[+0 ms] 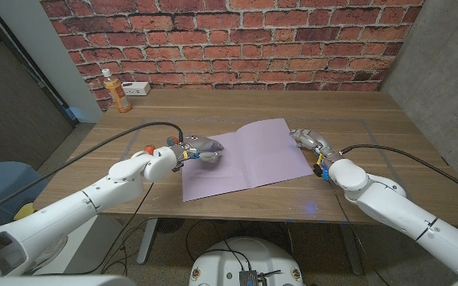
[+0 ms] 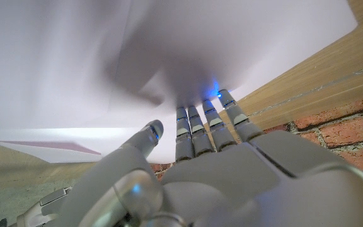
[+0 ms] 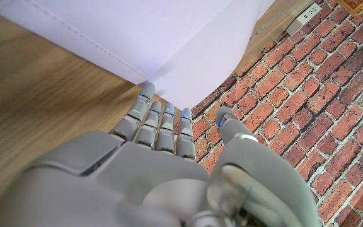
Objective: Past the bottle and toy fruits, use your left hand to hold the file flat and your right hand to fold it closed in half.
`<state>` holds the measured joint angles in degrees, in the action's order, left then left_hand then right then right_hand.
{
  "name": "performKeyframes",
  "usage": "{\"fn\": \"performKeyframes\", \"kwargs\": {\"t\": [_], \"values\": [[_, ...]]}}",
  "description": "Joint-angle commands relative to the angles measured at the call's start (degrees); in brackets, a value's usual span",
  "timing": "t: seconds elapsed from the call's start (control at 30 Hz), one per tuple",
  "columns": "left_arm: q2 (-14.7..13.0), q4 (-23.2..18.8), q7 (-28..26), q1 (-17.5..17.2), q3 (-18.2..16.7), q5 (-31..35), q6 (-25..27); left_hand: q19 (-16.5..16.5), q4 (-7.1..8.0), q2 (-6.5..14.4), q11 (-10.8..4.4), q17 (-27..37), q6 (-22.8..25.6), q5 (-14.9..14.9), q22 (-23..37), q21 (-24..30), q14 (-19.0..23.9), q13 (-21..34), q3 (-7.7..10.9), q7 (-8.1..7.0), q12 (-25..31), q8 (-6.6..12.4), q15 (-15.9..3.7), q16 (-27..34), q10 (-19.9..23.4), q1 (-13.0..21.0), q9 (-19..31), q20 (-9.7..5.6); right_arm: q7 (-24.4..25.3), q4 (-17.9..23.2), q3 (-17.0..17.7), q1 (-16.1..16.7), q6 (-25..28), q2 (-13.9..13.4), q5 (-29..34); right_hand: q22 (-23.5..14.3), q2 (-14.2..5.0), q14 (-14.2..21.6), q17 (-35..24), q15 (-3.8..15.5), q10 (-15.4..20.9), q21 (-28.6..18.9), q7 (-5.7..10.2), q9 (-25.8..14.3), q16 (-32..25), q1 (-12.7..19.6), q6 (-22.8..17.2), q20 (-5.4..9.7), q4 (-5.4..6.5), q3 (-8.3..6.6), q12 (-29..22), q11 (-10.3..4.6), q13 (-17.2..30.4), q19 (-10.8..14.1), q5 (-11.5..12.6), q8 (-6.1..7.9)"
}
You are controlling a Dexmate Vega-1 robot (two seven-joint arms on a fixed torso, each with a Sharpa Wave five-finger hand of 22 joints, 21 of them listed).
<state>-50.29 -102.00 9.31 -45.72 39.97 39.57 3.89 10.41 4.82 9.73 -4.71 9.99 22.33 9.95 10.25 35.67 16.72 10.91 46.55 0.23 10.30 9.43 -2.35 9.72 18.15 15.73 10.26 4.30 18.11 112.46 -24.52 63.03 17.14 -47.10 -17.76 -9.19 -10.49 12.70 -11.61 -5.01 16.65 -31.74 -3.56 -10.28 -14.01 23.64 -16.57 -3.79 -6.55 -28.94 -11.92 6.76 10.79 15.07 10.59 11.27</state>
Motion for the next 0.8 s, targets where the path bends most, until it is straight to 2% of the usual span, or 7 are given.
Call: {"fn": "performKeyframes", "kwargs": {"t": [0.03,0.1,0.17,0.2,0.27,0.5,0.8], "values": [[1.6,1.6,4.7,2.5,3.2,1.1,3.2,-0.5,0.49,0.6,-0.08,0.0,-1.0,0.3,0.2,-0.4,-0.6,0.2,0.16,-0.16,-0.1,0.05,-0.78,0.1,-0.8,-0.8,0.1,0.05,-0.6,0.3,-0.5,-1.0,1.8,-0.8,0.2,-0.3,0.41,0.1,-0.1,-0.13,-0.3,0.3,0.1,-0.1,-0.1,0.1,0.2,-0.57,0.14,-0.19,0.3,-0.07,0.2,0.1,-0.1,-0.26],[1.6,1.8,4.4,2.7,3.4,1.0,3.0,-0.5,0.58,0.6,-0.12,0.0,-1.2,0.3,0.2,-0.4,-0.7,0.2,0.18,-0.35,-0.1,0.12,-0.82,0.1,-1.0,-0.8,0.1,0.05,-0.6,0.2,-0.7,-1.3,2.5,-0.8,0.2,-0.3,0.41,0.0,-0.1,-0.14,-0.3,0.4,0.16,-0.1,-0.1,0.1,0.2,-0.58,0.15,-0.19,0.3,-0.04,0.2,0.1,-0.1,-0.28],[1.7,1.9,4.3,2.9,3.6,1.0,2.9,-0.5,0.61,0.6,-0.1,0.0,-1.2,0.4,0.2,-0.4,-0.7,0.2,0.22,-0.33,-0.1,0.18,-0.88,0.2,-1.1,-0.8,0.1,0.05,0.9,0.0,-0.9,-1.2,2.2,-0.2,1.2,-0.3,0.42,-1.9,-0.1,0.13,-1.6,1.9,0.16,-0.2,0.8,0.3,0.3,-0.32,0.17,-0.14,0.8,-0.03,0.2,-2.1,-0.1,-0.37],[1.7,2.0,4.4,3.0,3.7,0.9,2.7,-0.5,0.62,0.6,-0.15,0.0,-1.2,0.4,0.2,-0.4,-0.7,0.2,0.23,-0.34,0.0,0.22,-0.84,0.2,-1.1,-0.8,0.1,0.04,1.8,-0.2,-0.8,-1.0,1.8,0.2,1.6,-0.3,0.41,-3.2,-0.1,0.29,-2.8,2.9,0.42,-0.2,1.3,0.4,0.6,0.05,0.17,-0.12,1.2,-0.62,0.2,-3.6,-0.1,-0.53],[1.8,2.3,4.4,3.3,4.0,0.8,2.4,-0.5,0.66,0.6,-0.26,0.0,-1.2,0.4,0.2,-0.4,-0.6,0.2,0.26,-0.38,0.1,0.3,-0.95,0.3,-0.9,-0.9,0.1,0.02,3.3,-0.7,-0.4,-0.5,0.3,1.0,2.1,-0.3,0.41,-4.5,-0.1,0.41,-4.0,3.8,0.68,-0.2,1.8,0.5,1.0,0.45,0.19,-0.09,1.5,-1.09,0.2,-4.8,-0.1,-0.68],[2.1,3.2,4.0,4.0,4.7,0.6,1.3,-0.3,0.84,0.7,-0.26,-0.1,-0.9,0.5,0.2,-0.4,-0.4,0.2,0.44,-0.45,0.4,0.63,-1.06,0.4,-0.6,-0.9,0.1,-0.08,3.3,-2.1,-0.2,-1.8,-0.6,1.5,2.7,-0.3,0.47,-4.7,0.0,0.42,-4.2,4.0,1.33,-0.2,1.9,0.6,1.8,0.41,0.15,-0.05,1.4,-1.03,0.3,-4.7,-0.1,-0.91],[2.2,3.9,3.6,4.6,5.4,0.8,-0.1,-0.2,1.0,0.9,-0.08,-0.2,-0.4,0.5,0.2,-0.5,0.0,0.2,0.74,-0.31,0.7,0.95,-1.16,0.6,-0.2,-0.9,0.1,-0.17,-0.2,-7.1,-2.1,-7.0,-1.3,3.6,2.9,-0.3,0.45,-4.4,0.0,0.32,-4.1,4.1,1.32,-0.2,1.7,0.7,2.0,0.18,0.14,-0.03,1.2,-1.02,0.3,-4.1,-0.1,-0.87]]}}
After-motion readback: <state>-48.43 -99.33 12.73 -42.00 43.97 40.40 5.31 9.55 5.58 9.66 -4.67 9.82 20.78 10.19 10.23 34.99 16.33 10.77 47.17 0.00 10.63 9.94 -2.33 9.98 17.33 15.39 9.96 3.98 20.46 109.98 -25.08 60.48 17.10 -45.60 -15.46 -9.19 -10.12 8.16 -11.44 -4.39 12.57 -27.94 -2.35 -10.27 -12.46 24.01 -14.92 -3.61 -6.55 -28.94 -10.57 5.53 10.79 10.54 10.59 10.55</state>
